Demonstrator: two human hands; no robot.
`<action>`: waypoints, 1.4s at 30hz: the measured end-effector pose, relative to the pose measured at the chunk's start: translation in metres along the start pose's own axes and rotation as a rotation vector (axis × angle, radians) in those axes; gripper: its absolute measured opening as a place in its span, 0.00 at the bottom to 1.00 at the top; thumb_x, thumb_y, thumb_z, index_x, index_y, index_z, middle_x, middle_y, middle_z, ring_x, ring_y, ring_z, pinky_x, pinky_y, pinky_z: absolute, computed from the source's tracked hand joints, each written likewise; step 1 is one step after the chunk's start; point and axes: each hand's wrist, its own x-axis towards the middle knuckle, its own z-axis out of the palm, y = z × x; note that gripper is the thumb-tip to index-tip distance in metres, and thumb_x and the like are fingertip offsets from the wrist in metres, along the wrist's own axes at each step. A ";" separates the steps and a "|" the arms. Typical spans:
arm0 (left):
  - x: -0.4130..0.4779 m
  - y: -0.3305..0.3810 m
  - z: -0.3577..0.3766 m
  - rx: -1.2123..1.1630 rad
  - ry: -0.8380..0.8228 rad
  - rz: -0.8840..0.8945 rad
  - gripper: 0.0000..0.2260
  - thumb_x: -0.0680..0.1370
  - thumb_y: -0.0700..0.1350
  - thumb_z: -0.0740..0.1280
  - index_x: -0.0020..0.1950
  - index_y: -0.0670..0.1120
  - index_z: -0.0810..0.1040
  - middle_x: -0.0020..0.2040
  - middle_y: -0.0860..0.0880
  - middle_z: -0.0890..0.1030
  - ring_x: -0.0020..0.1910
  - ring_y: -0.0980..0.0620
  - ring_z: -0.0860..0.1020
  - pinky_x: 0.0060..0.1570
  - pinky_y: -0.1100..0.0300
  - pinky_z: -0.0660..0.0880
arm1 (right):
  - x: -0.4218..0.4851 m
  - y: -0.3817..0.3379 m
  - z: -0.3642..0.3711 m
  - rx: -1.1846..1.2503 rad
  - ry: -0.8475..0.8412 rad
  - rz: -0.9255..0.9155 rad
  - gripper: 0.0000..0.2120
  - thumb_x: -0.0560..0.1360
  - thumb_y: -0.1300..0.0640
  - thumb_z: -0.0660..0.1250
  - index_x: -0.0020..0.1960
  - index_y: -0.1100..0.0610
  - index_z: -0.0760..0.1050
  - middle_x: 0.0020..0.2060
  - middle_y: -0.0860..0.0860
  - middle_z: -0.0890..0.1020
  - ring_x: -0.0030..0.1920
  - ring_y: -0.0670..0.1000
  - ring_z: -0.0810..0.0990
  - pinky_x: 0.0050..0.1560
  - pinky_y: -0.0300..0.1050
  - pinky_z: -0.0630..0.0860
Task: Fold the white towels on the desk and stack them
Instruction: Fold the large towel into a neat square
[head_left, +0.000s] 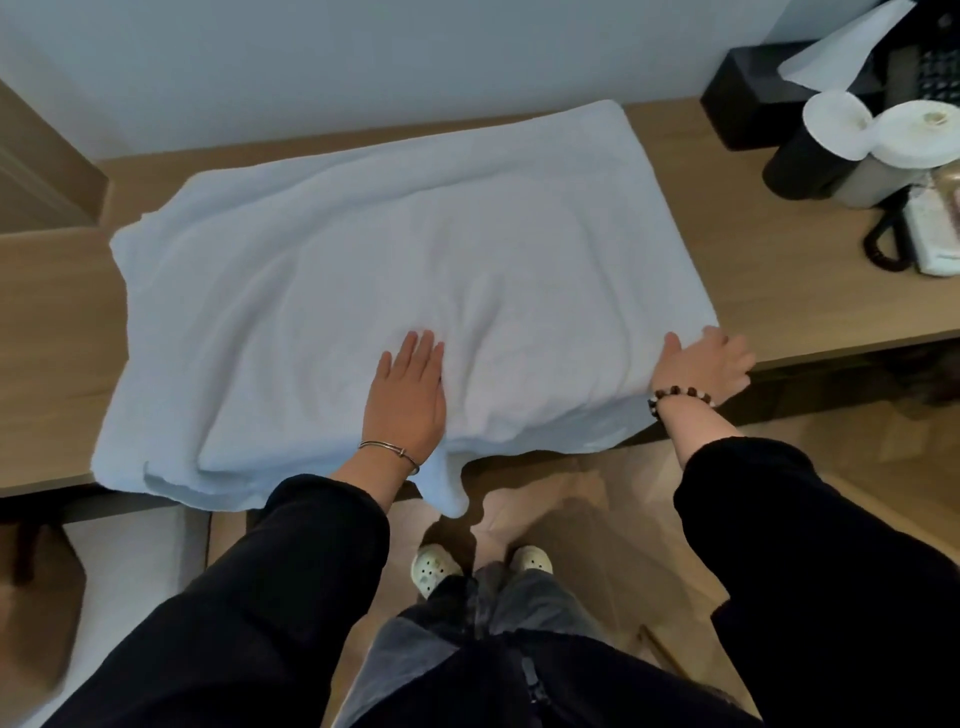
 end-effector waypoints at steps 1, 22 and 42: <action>0.000 0.000 0.000 0.000 0.004 -0.001 0.23 0.82 0.45 0.47 0.78 0.45 0.52 0.78 0.47 0.53 0.77 0.48 0.48 0.74 0.51 0.46 | 0.004 -0.001 0.001 -0.015 -0.002 -0.014 0.19 0.78 0.46 0.61 0.63 0.57 0.72 0.60 0.57 0.73 0.61 0.58 0.68 0.58 0.54 0.66; 0.001 -0.013 0.005 0.005 0.025 0.064 0.23 0.81 0.44 0.54 0.76 0.45 0.58 0.77 0.46 0.57 0.76 0.46 0.54 0.73 0.47 0.51 | 0.054 0.008 -0.008 0.400 0.060 0.210 0.06 0.77 0.55 0.66 0.50 0.56 0.77 0.50 0.53 0.81 0.54 0.55 0.77 0.64 0.54 0.64; 0.014 0.022 0.004 -0.122 0.126 -0.083 0.19 0.79 0.41 0.57 0.69 0.38 0.69 0.72 0.39 0.66 0.74 0.41 0.60 0.70 0.42 0.57 | -0.049 0.021 0.006 1.114 -0.617 0.785 0.21 0.76 0.45 0.65 0.59 0.60 0.73 0.57 0.56 0.79 0.51 0.53 0.78 0.47 0.46 0.75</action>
